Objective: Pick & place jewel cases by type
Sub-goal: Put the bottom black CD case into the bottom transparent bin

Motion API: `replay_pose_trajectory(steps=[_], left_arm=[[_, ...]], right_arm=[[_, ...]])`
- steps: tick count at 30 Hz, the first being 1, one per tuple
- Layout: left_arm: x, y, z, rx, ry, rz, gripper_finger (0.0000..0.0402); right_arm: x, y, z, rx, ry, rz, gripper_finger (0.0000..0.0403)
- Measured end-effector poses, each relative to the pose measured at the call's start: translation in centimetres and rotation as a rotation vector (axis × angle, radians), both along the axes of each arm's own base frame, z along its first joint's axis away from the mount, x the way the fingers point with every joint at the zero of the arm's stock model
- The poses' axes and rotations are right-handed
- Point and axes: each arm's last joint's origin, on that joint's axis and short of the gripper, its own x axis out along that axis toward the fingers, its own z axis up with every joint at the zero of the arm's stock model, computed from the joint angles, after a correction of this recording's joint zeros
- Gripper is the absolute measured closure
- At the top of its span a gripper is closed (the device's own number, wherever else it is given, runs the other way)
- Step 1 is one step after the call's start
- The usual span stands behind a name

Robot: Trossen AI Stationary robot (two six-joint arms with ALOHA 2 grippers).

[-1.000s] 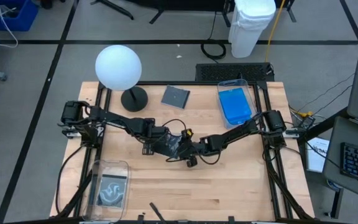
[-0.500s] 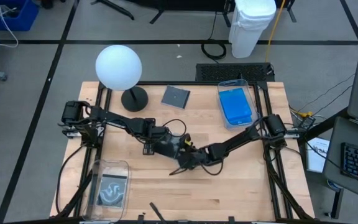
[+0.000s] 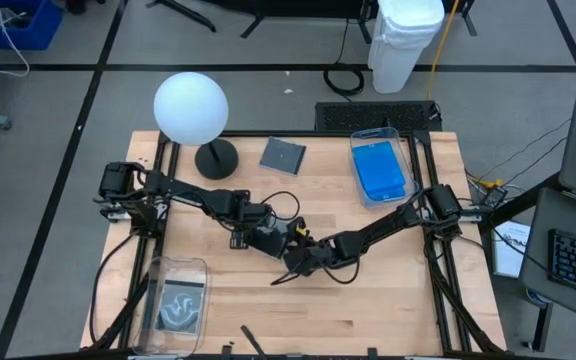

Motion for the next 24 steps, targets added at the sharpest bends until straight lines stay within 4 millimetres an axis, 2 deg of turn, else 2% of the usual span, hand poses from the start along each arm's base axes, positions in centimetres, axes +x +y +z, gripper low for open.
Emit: replay_pose_trajectory(steps=[3,10,18,21,24], left_arm=[[0.2,0.0,0.0,-0.006,-0.015,0.001,0.0165],[0.8,-0.2,0.0,-0.034,-0.082,-0.009,0.0165],[1.0,-0.2,0.1,-0.042,-0.098,-0.009,0.0165],[1.0,-0.2,0.1,-0.040,-0.104,-0.010,0.0165],[1.1,-0.2,0.0,-0.041,-0.112,-0.014,0.0165]], right_arm=[[-0.6,-0.3,-0.6,0.030,0.062,-0.041,0.0193],[-1.3,-0.1,-1.2,0.290,0.142,-0.021,0.0193],[-2.5,-2.0,-3.0,0.309,0.211,-0.047,0.0193],[-2.8,-2.8,-3.6,0.297,0.175,-0.079,0.0193],[-2.6,-2.9,-3.1,0.241,0.121,-0.117,0.0193]])
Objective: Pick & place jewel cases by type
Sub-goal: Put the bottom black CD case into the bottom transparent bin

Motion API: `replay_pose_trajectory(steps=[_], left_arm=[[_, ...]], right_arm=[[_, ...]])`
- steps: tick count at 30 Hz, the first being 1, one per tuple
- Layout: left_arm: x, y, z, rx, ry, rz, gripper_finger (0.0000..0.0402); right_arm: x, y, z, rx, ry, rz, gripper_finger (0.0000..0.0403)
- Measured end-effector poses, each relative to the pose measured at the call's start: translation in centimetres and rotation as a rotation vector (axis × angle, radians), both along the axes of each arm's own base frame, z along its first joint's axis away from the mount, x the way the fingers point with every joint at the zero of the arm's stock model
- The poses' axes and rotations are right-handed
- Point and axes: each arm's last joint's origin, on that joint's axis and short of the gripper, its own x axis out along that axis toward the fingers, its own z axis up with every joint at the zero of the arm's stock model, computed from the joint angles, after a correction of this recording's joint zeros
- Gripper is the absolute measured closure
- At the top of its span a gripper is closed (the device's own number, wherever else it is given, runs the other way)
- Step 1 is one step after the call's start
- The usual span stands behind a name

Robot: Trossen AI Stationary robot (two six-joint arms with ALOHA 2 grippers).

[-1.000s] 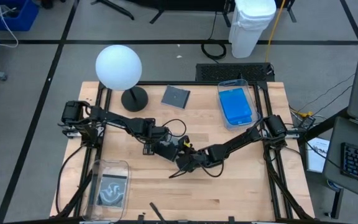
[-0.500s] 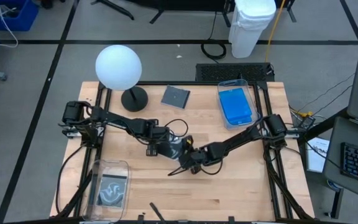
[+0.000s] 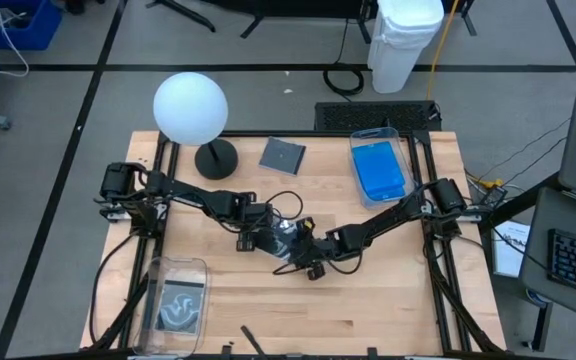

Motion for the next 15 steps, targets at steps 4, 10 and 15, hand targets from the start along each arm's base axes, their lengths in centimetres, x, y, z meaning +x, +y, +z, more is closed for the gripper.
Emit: replay_pose_trajectory(steps=[4,10,15], left_arm=[[0.0,0.0,0.0,-0.003,-0.004,-0.003,0.0165],[-0.1,0.0,0.0,-0.006,0.008,-0.006,0.0165],[0.0,0.0,0.0,-0.006,0.003,-0.005,0.0165]], right_arm=[[-0.1,0.3,1.5,-0.180,-0.050,-0.041,0.0193],[0.4,1.3,5.1,-0.191,-0.146,-0.015,0.0193],[0.5,1.3,4.3,0.028,-0.113,0.049,0.0193]])
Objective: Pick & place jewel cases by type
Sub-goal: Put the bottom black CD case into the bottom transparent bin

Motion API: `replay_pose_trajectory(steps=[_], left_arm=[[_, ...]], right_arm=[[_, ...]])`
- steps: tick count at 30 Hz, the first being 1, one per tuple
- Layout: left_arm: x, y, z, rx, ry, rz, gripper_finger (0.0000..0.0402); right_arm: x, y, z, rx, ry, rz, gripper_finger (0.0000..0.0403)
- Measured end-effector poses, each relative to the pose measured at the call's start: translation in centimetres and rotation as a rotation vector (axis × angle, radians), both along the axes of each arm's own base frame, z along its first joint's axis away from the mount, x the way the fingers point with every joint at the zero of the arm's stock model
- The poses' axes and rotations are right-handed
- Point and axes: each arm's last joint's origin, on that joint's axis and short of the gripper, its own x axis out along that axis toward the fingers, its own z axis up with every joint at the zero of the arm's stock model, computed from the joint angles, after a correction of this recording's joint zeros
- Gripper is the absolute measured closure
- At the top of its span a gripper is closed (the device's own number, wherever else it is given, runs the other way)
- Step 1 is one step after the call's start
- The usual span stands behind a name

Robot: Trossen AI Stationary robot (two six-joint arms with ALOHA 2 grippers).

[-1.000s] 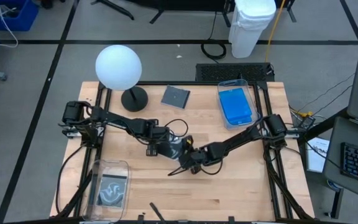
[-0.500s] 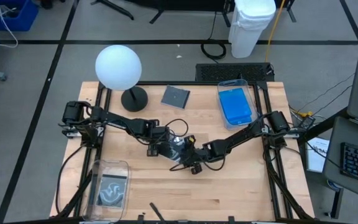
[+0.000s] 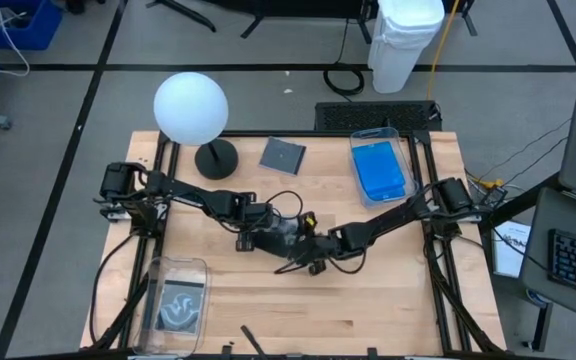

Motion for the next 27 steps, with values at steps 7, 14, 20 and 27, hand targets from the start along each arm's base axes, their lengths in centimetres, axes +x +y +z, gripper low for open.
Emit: replay_pose_trajectory(steps=[7,14,20,27], left_arm=[[0.1,0.0,0.0,-0.001,-0.007,0.000,0.0165],[0.0,0.0,0.0,-0.002,-0.001,0.003,0.0165],[0.0,0.0,0.0,-0.004,-0.003,-0.002,0.0165],[-0.5,0.0,1.5,-0.008,-0.031,0.006,0.0165]], right_arm=[[0.4,-0.1,-0.1,0.043,-0.033,-0.010,0.0193],[1.4,0.3,1.7,0.030,-0.142,-0.047,0.0193],[2.4,0.9,3.9,0.036,-0.276,-0.131,0.0193],[2.6,1.2,4.0,0.048,-0.264,-0.108,0.0193]])
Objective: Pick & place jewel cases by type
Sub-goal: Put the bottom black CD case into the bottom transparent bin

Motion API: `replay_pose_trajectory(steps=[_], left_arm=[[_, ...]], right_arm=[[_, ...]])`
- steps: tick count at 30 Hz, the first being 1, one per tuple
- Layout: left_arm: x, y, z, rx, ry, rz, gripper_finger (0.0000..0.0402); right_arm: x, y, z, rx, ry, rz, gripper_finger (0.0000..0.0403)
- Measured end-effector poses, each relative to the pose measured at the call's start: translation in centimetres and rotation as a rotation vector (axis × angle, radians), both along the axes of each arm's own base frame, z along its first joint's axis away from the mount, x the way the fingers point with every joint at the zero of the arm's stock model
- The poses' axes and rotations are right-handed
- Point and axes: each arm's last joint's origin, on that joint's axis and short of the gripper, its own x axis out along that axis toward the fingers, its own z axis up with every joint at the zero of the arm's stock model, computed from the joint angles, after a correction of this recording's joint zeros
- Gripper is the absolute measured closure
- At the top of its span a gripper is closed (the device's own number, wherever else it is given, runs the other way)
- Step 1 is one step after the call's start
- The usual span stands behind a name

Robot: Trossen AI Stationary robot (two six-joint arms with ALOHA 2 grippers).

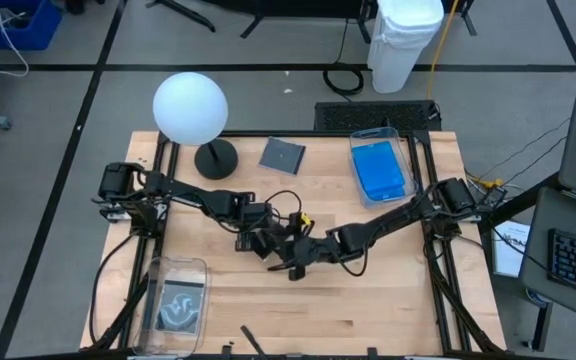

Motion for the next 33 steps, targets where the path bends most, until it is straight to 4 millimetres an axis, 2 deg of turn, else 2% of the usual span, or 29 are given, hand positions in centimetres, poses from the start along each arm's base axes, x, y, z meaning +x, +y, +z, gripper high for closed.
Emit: replay_pose_trajectory(steps=[4,11,14,20,22,27,33], left_arm=[[0.0,-0.2,2.2,-0.019,-0.103,-0.003,0.0165],[-0.5,-0.2,4.3,-0.008,-0.188,-0.007,0.0165],[-1.0,-0.4,4.4,-0.003,-0.151,-0.016,0.0165],[-2.5,-0.2,3.9,0.018,0.016,-0.036,0.0165],[-2.8,0.0,3.8,0.025,0.048,-0.034,0.0165],[-3.1,0.9,3.7,0.026,0.083,0.000,0.0165],[-3.2,1.9,2.1,0.025,0.162,0.027,0.0165]], right_arm=[[-0.1,-0.2,-0.4,-0.018,0.023,-0.006,0.0193],[0.0,-0.2,-0.3,-0.003,0.017,0.001,0.0193],[-0.1,-0.2,-0.5,0.040,0.018,-0.012,0.0193],[-0.5,-0.6,-1.4,0.392,0.103,-0.039,0.0193],[-0.6,-1.0,-2.0,0.462,0.140,-0.068,0.0193],[-1.4,-2.3,-3.5,0.479,0.200,-0.158,0.0193],[-3.0,-3.7,-5.7,0.510,0.257,-0.255,0.0193]])
